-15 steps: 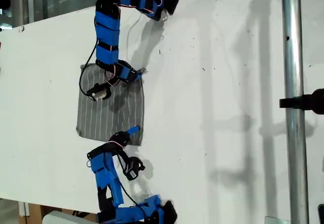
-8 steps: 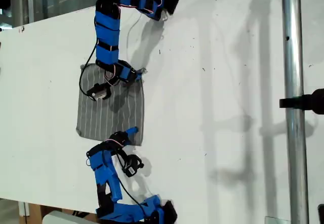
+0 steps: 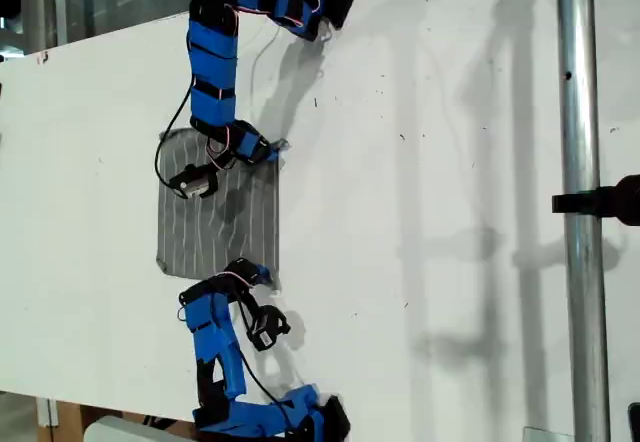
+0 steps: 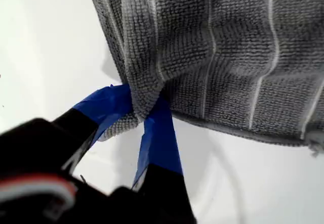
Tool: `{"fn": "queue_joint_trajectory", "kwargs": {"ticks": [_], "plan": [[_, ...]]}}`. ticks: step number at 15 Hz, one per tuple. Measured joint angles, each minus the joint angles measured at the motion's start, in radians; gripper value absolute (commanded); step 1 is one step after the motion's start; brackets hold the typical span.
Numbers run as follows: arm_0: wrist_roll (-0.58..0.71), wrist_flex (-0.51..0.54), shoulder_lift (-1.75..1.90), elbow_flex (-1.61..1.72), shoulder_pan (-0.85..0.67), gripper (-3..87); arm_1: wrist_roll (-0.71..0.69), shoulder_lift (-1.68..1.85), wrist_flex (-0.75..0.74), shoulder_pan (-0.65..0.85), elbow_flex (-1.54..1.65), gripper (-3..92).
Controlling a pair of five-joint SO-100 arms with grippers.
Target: Grasp corners of a towel and fold twice.
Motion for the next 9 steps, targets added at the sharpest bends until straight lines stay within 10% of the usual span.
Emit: {"fn": "queue_joint_trajectory", "kwargs": {"ticks": [9], "plan": [[-0.262,0.074,0.684,0.314,0.287,-2.9,0.276,0.529,0.339,-0.383,0.057,-0.2]]}}
